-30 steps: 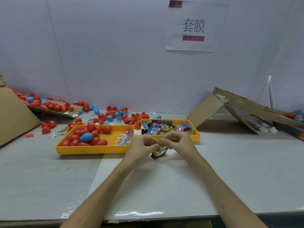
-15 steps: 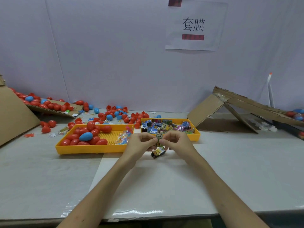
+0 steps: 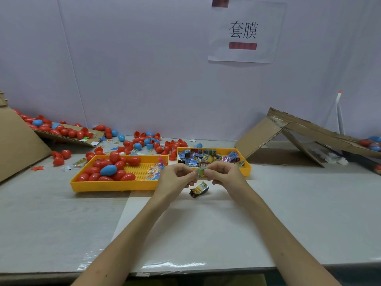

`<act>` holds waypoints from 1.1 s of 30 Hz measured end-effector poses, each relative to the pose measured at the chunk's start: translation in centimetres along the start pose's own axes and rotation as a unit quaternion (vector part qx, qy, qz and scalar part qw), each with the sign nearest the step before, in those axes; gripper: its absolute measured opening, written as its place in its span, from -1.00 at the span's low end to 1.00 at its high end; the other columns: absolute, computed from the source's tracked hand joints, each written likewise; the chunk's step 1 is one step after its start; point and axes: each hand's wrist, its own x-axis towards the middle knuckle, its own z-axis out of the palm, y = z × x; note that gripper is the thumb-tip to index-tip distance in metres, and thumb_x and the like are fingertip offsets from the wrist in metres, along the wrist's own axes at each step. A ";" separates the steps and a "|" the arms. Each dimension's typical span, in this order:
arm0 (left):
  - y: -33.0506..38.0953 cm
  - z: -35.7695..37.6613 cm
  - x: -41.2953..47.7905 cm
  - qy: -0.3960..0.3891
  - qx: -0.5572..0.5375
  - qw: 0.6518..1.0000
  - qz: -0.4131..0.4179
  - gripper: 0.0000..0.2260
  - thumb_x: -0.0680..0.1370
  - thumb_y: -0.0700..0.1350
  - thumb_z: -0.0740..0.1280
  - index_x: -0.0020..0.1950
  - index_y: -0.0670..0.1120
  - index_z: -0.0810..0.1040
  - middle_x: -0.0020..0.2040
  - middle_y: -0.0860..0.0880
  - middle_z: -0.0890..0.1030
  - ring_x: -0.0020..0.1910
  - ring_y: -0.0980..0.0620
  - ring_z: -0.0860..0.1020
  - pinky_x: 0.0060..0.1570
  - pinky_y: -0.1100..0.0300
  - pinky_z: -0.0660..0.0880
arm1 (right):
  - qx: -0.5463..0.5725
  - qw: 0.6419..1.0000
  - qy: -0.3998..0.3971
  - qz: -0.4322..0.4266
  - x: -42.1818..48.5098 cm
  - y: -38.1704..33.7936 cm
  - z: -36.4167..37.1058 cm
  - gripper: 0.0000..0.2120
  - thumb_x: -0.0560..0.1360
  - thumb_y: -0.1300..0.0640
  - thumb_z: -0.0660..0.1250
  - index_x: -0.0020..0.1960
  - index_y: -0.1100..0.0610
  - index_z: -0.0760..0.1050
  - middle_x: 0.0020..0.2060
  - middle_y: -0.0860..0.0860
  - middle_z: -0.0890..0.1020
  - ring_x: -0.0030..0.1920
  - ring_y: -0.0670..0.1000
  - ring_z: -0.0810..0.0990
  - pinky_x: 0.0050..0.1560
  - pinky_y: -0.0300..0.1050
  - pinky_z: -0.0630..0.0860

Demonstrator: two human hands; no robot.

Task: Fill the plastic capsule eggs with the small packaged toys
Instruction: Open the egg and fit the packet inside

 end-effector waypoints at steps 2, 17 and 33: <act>0.0 0.2 -0.1 -0.014 0.019 1.000 0.003 -0.92 0.54 -0.16 0.48 -0.14 -0.13 0.65 -0.28 -0.05 0.71 -0.29 0.06 0.68 -0.28 0.31 0.56 | 0.009 1.000 -0.023 0.016 0.0 0.1 0.2 -0.91 0.48 0.20 0.49 -0.15 0.04 0.71 -0.22 0.02 0.70 -0.19 -0.03 0.63 -0.16 -0.19 0.56; 0.0 0.3 -0.1 0.001 0.069 0.998 -0.006 -0.93 0.57 -0.15 0.44 -0.06 -0.12 0.61 -0.24 -0.07 0.71 -0.32 0.05 0.69 -0.27 0.22 0.62 | 0.139 0.987 -0.064 0.050 -0.4 -0.7 0.4 -0.94 0.38 0.21 0.47 -0.15 0.18 0.67 -0.26 0.05 0.63 -0.22 -0.02 0.56 -0.17 -0.22 0.54; 2.4 -2.1 -0.1 -0.010 -0.117 0.991 0.060 -0.78 0.56 -0.02 0.41 0.16 -0.07 0.59 -0.03 -0.01 0.70 -0.06 0.04 0.66 -0.19 0.22 0.59 | 0.171 0.978 -0.043 0.108 -0.1 -0.9 -0.2 -0.95 0.38 0.20 0.48 -0.17 0.10 0.70 -0.25 0.08 0.65 -0.31 0.00 0.58 -0.19 -0.17 0.54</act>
